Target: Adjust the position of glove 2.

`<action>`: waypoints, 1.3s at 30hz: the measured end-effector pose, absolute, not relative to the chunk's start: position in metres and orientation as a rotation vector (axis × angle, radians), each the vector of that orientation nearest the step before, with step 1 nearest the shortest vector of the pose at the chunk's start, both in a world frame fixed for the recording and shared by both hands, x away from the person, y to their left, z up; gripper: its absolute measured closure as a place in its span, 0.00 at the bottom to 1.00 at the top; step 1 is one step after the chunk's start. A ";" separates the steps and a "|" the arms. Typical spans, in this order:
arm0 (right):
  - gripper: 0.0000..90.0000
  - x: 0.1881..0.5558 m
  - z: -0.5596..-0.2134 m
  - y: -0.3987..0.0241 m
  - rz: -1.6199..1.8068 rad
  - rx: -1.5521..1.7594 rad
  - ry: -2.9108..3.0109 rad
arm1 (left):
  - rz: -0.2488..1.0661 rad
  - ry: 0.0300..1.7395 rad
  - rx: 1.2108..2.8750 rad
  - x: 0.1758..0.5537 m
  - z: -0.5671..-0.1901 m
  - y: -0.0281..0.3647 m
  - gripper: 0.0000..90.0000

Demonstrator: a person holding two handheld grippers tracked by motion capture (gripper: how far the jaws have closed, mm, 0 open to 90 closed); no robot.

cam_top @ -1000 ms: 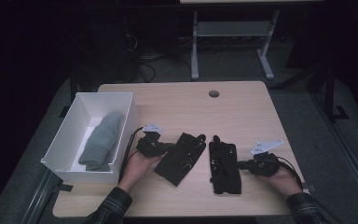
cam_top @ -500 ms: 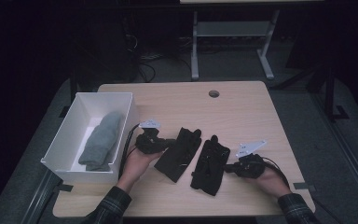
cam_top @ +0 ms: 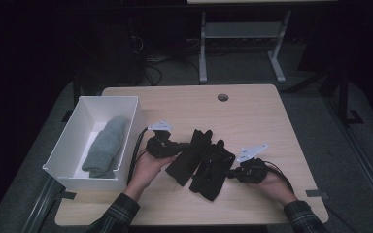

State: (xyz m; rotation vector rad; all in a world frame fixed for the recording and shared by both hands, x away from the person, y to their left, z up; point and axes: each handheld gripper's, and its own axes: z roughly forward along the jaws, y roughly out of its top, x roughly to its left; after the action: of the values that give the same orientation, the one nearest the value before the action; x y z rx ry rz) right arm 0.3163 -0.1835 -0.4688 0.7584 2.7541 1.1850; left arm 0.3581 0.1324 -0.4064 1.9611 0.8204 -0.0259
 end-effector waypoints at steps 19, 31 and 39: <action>1.00 0.325 -0.471 -0.147 1.194 0.698 2.778 | -0.096 0.794 1.979 0.359 -0.409 0.105 0.97; 1.00 0.329 -0.471 -0.135 1.194 0.687 2.777 | -0.131 0.770 2.049 0.353 -0.423 0.090 0.97; 1.00 0.329 -0.472 -0.135 1.196 0.688 2.775 | -0.151 0.750 2.087 0.349 -0.431 0.078 0.97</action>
State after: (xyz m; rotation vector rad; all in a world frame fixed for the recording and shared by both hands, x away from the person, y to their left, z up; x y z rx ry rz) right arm 0.3294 -0.1349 -0.4716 0.6875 2.7750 1.1959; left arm 0.3490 0.0782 -0.4309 2.0869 0.7495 -0.1515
